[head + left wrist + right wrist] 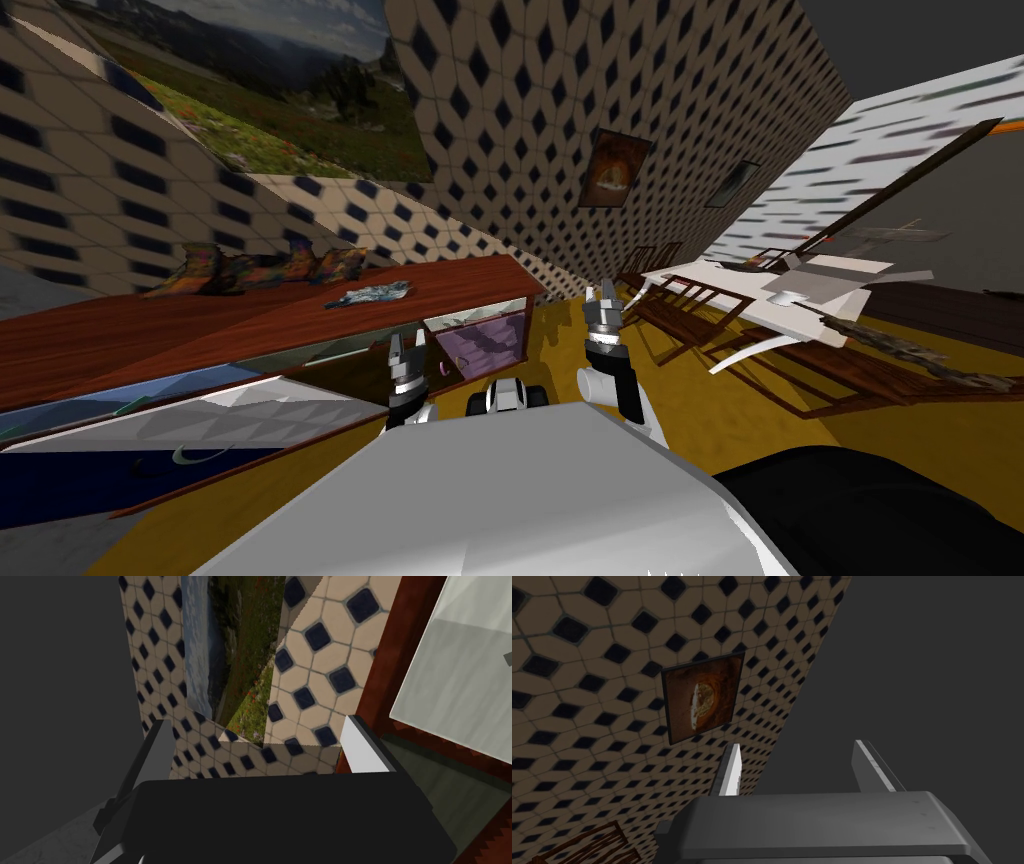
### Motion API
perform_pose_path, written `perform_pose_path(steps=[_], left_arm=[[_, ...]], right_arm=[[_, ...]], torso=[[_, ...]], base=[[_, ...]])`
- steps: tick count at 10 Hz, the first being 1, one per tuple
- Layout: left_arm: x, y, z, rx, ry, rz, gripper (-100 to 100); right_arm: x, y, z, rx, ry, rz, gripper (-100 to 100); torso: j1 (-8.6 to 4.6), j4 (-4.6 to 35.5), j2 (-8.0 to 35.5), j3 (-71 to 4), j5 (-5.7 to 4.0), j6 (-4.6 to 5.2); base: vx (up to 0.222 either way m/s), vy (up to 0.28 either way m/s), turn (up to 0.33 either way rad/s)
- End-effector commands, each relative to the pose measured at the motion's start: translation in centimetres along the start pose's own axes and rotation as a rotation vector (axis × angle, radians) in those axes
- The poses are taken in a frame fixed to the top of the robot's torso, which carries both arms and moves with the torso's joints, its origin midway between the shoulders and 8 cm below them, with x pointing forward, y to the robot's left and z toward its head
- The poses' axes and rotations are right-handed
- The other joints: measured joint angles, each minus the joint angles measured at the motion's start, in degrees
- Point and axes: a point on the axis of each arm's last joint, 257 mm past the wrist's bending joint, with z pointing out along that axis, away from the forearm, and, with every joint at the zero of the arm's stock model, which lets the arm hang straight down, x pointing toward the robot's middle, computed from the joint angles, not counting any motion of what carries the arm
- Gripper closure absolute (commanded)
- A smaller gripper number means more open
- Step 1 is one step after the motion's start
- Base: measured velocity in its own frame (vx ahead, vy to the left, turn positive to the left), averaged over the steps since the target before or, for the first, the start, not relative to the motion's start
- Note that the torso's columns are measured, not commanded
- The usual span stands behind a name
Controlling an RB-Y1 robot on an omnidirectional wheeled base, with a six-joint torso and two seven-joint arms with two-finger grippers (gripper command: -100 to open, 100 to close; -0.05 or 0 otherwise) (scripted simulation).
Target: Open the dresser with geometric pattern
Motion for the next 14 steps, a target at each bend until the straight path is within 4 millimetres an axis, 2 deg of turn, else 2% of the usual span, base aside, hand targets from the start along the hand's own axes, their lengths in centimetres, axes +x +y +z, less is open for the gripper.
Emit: perform_pose_path(steps=[1, 10, 11, 14], left_arm=[[-0.5, 1.0, -1.3, -0.011, -0.011, -0.008, -100], [-2.3, 4.3, -6.5, -0.062, -0.036, -0.022, -100], [-2.4, 4.4, -6.6, -0.064, -0.037, -0.022, -100], [-3.0, 5.2, -8.4, -0.081, -0.045, -0.025, -100]], right_arm=[[0.0, 0.0, 0.0, 0.000, 0.000, 0.000, 0], [0.0, 0.0, 0.0, 0.000, 0.000, 0.000, 0], [0.0, 0.0, 0.0, 0.000, 0.000, 0.000, 0], [0.0, 0.0, 0.0, 0.000, 0.000, 0.000, 0]], torso=[[-0.01, 0.0, 0.0, 0.0, 0.00, 0.00], [0.10, 0.0, 0.1, 0.0, 0.04, 0.00], [-0.09, 0.0, 0.0, 0.0, -0.01, 0.00], [-0.06, 0.0, 0.0, 0.0, -0.01, 0.00]], base=[[0.077, -0.103, 0.027], [0.066, -0.115, 0.027], [0.055, -0.080, 0.016], [0.064, -0.091, 0.025]])
